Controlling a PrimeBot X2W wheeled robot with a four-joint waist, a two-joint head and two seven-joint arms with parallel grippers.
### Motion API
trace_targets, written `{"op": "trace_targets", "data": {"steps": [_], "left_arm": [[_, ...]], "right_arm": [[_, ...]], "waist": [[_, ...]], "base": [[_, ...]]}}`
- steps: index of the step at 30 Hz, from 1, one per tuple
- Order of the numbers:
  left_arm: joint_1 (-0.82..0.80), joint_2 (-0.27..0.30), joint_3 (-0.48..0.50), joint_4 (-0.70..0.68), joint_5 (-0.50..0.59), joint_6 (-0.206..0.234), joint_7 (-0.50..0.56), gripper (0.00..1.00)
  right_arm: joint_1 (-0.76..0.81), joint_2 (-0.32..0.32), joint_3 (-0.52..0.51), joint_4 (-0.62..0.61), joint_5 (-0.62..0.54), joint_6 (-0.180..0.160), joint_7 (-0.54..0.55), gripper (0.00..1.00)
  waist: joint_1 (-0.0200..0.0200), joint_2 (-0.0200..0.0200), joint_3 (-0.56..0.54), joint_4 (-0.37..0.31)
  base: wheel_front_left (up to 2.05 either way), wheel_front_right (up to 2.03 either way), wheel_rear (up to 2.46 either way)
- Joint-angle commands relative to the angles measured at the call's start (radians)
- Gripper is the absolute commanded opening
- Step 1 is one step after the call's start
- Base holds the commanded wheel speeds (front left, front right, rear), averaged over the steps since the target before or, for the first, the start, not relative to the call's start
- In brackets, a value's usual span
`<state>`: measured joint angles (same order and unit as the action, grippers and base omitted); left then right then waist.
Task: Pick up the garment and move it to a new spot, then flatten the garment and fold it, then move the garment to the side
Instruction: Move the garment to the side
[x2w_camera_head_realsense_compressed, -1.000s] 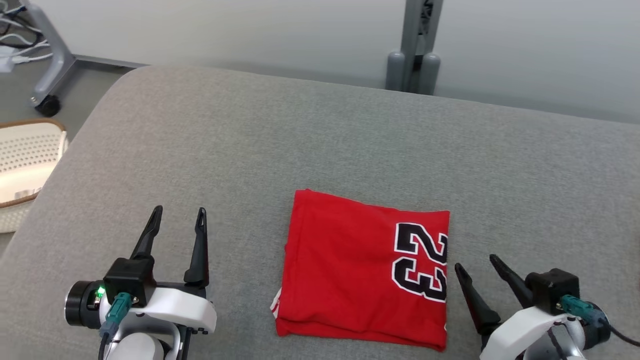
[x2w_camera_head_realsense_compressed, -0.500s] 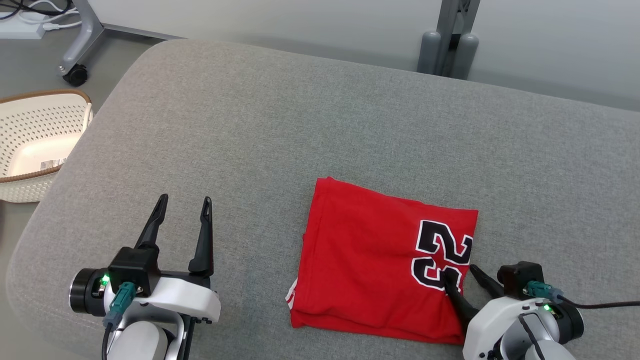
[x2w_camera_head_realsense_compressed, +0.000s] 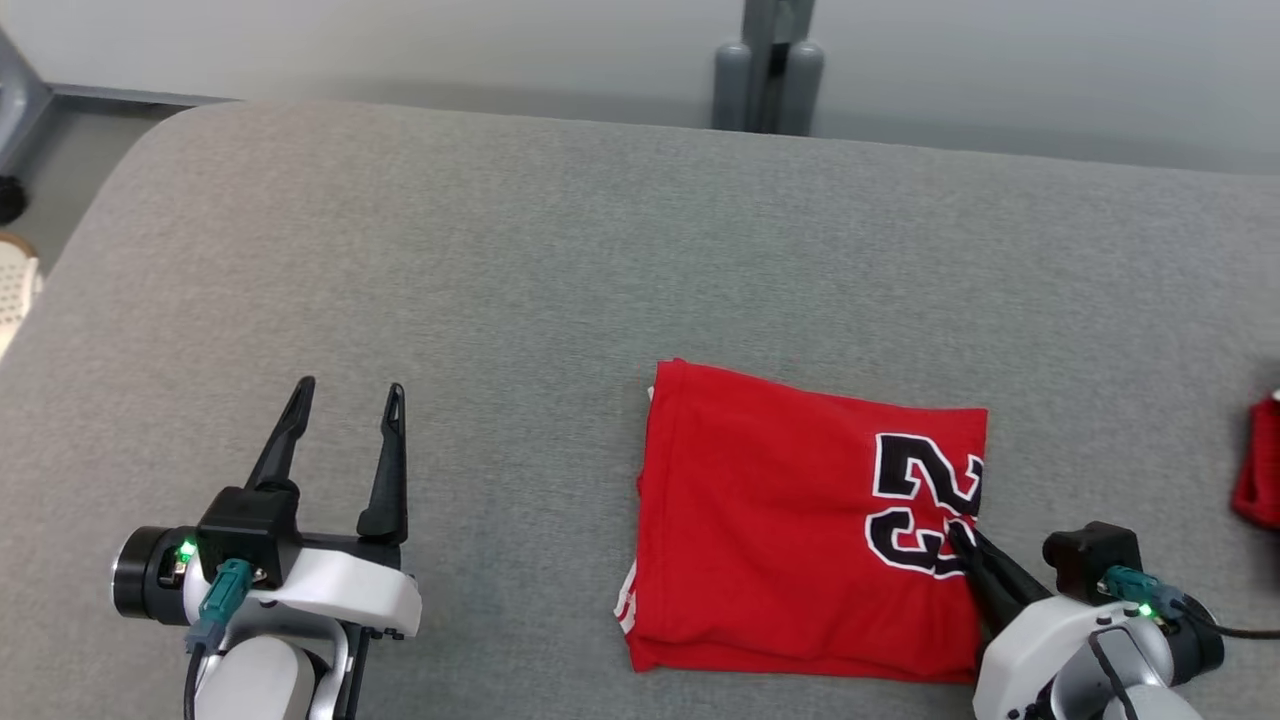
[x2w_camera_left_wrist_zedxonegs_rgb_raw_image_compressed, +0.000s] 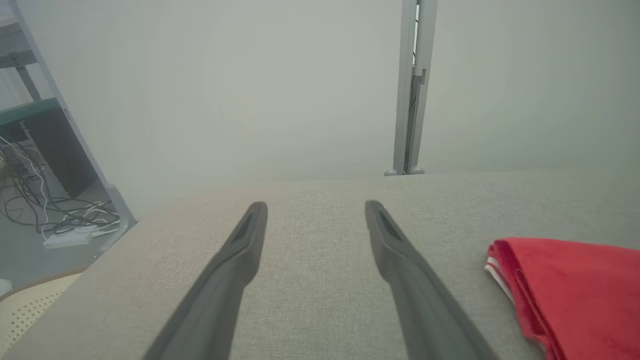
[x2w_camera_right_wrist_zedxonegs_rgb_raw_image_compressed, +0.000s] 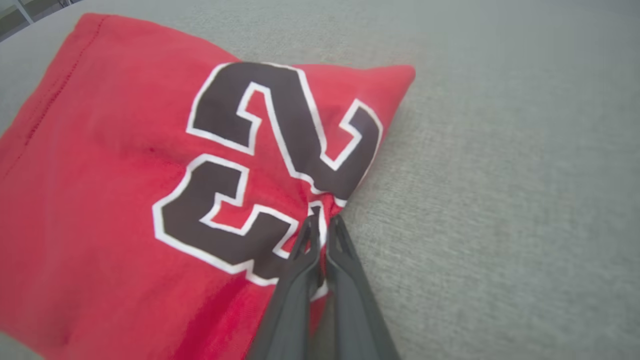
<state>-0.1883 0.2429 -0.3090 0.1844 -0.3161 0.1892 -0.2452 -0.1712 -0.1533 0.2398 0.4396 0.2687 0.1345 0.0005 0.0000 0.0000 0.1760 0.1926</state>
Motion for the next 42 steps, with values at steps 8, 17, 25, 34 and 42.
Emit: {"op": "trace_targets", "data": {"steps": [8, 17, 25, 34, 42], "left_arm": [[-0.04, 0.044, 0.0, -0.075, 0.025, 0.009, 0.029, 1.0], [-0.08, 0.086, -0.017, -0.129, 0.056, 0.002, 0.077, 1.0], [-0.123, 0.09, -0.042, -0.13, 0.066, -0.012, 0.089, 1.0], [-0.153, 0.08, -0.054, -0.104, 0.061, -0.019, 0.073, 1.0], [-0.17, 0.082, -0.059, -0.096, 0.057, -0.02, 0.065, 1.0]], "right_arm": [[0.057, -0.086, -0.105, -0.206, -0.074, -0.004, 0.037, 0.0], [-0.074, -0.198, -0.18, -0.338, -0.111, -0.004, 0.084, 0.0], [-0.241, -0.254, -0.204, -0.299, -0.088, -0.004, 0.086, 0.0], [-0.268, -0.282, -0.303, -0.151, -0.135, -0.004, 0.057, 0.0], [-0.311, -0.241, -0.331, -0.005, -0.189, -0.004, -0.003, 1.0]], "waist": [[0.0, 0.0, 0.088, -0.277], [0.0, 0.0, 0.166, -0.424], [0.0, 0.0, 0.23, -0.444], [0.0, 0.0, 0.244, -0.425], [0.0, 0.0, 0.248, -0.422]], "base": [[0.0, 0.0, 0.0], [0.0, 0.0, 0.0], [0.0, 0.0, 0.0], [0.0, 0.0, 0.0], [0.0, 0.0, 0.0]]}}
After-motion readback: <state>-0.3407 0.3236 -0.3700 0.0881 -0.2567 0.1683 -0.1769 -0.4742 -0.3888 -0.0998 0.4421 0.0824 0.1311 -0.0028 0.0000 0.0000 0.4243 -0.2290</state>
